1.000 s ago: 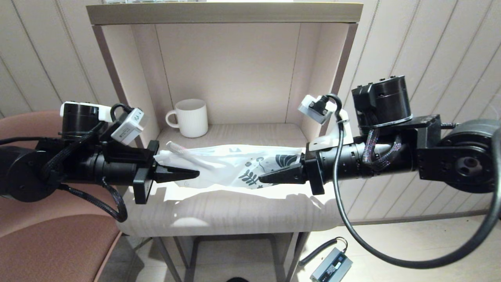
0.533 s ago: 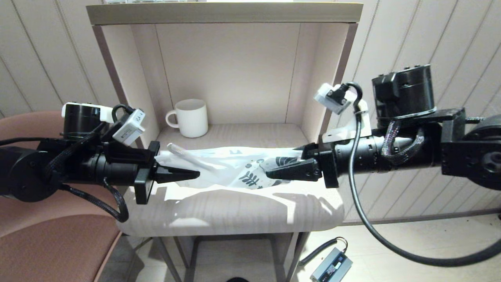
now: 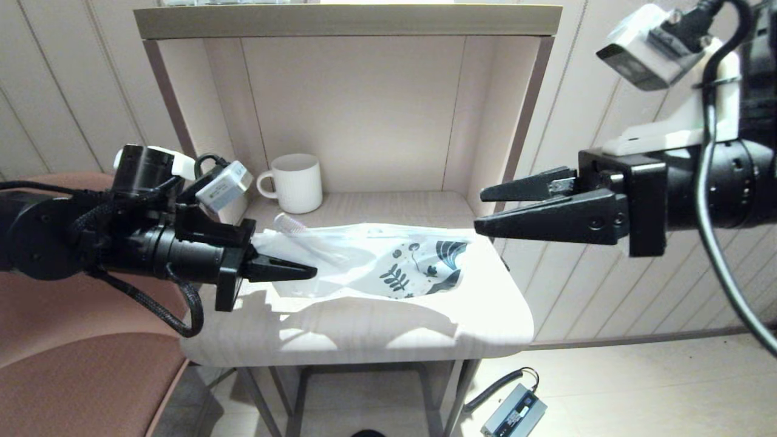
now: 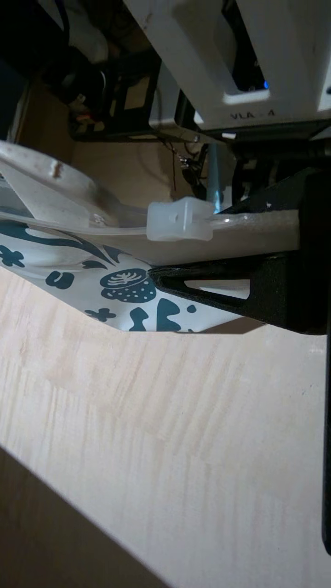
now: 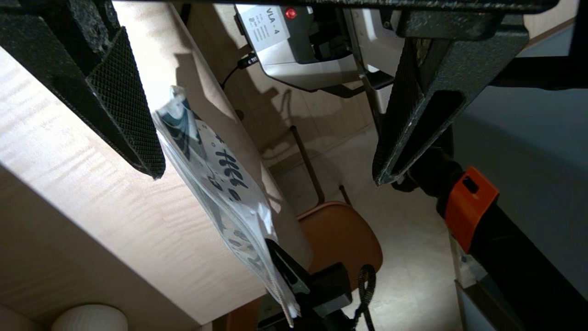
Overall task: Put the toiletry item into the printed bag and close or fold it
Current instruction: Close the strorage bag and place it on the desk
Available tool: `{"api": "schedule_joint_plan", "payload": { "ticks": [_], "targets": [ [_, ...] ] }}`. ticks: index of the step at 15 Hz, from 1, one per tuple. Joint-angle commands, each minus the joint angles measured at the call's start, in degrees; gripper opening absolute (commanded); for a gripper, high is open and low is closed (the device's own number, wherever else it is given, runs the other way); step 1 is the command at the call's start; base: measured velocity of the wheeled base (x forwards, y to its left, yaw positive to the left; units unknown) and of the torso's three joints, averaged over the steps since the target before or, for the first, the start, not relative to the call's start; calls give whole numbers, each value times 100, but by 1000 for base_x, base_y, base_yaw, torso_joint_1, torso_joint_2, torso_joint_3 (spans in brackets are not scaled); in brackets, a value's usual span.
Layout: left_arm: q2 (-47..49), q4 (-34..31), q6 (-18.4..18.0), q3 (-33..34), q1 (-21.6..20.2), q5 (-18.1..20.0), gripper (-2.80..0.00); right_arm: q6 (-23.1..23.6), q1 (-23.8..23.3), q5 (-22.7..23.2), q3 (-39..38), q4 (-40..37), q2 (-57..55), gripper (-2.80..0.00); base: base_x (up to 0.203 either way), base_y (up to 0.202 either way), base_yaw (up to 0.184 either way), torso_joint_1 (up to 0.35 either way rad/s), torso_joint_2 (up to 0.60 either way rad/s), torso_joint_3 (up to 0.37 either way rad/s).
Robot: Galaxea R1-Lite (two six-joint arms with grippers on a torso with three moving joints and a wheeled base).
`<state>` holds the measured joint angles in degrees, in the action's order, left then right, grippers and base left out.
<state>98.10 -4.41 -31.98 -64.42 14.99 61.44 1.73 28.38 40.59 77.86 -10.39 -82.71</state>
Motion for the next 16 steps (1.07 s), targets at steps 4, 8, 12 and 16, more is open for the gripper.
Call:
{"api": "schedule_joint_plan", "payload": {
  "ticks": [4,8,12,16],
  "targets": [
    [-814,-757,110,-395,521,-2184,-280,42,449,-430,291,-227,-462,0,0,0,0,0,0,0],
    [-692,-738,230,-439,762,-2415,-280,47,537,-440,316,-227,-552,0,0,0,0,0,0,0],
    [-381,-745,431,-676,777,-2602,-280,35,683,-455,425,-227,-560,0,0,0,0,0,0,0],
    [-355,-1108,457,-871,777,-2584,-280,-12,1001,-753,850,-282,-790,0,0,0,0,0,0,0]
  ]
}}
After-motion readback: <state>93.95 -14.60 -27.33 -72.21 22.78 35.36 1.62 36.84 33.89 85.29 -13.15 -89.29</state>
